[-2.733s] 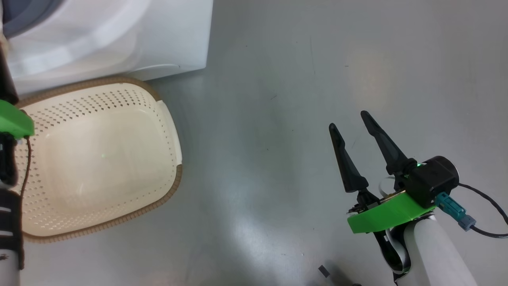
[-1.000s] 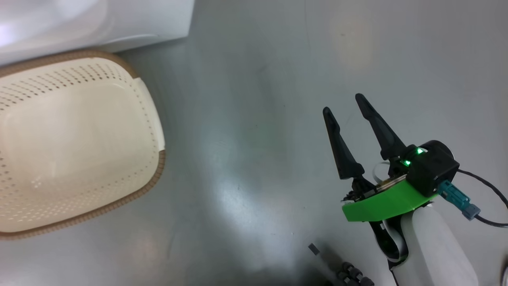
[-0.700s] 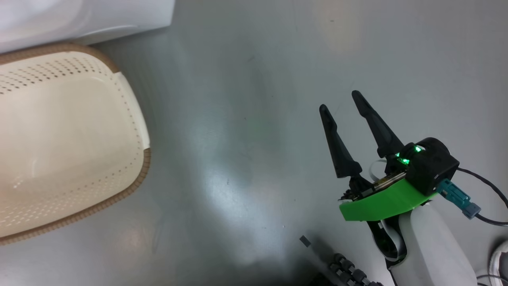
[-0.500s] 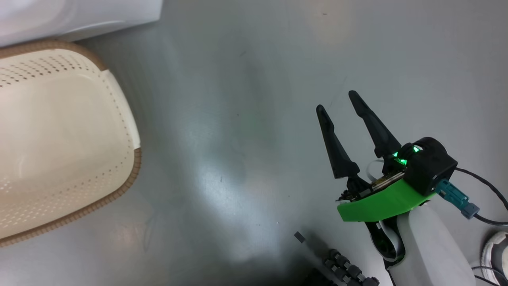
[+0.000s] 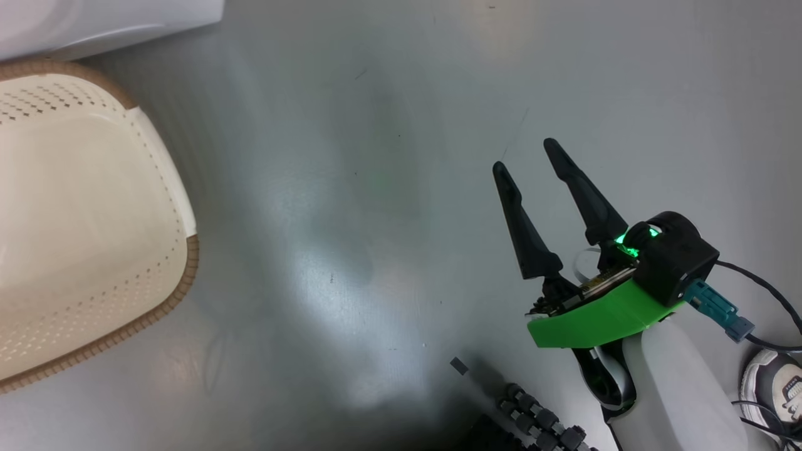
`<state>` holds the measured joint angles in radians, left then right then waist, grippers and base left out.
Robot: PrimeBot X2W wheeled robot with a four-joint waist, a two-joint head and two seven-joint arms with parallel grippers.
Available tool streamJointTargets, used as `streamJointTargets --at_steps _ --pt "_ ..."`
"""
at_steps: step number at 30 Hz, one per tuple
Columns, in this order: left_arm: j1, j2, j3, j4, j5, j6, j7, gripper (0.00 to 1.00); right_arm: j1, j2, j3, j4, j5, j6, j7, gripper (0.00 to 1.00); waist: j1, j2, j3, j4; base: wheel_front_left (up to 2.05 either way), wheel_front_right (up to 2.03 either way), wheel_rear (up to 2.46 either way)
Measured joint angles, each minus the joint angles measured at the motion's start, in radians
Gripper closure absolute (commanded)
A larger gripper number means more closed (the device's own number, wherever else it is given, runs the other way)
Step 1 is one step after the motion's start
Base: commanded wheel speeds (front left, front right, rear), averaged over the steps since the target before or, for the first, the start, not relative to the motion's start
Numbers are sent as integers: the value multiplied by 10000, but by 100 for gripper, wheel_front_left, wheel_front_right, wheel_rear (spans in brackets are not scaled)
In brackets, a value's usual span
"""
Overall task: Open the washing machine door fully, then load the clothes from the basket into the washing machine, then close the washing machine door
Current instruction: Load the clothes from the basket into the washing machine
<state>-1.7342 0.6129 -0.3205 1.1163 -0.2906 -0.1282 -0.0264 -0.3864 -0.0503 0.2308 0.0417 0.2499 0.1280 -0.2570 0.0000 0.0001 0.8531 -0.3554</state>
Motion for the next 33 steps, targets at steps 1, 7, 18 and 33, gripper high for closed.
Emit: streamJointTargets --at_steps 1,7,18,33 --pt "-66 -2 -67 92 0 0 0 100 -6 -2 19 0 13 0 0 0 0 0 4 -16 0 0 0" --pt "-384 4 -512 399 2 0 -17 67 -34 2 61 0 82 0 0 0 -1 0 41 -88 0 0 0" --pt "-546 -10 -853 932 -50 0 -393 0 -74 4 27 6 98 0 0 0 0 0 -51 -95 0 0 0" --pt "322 -481 -1258 1197 -1039 0 -928 0 -97 4 -234 140 29 0 0 0 0 0 -694 267 0 0 0"
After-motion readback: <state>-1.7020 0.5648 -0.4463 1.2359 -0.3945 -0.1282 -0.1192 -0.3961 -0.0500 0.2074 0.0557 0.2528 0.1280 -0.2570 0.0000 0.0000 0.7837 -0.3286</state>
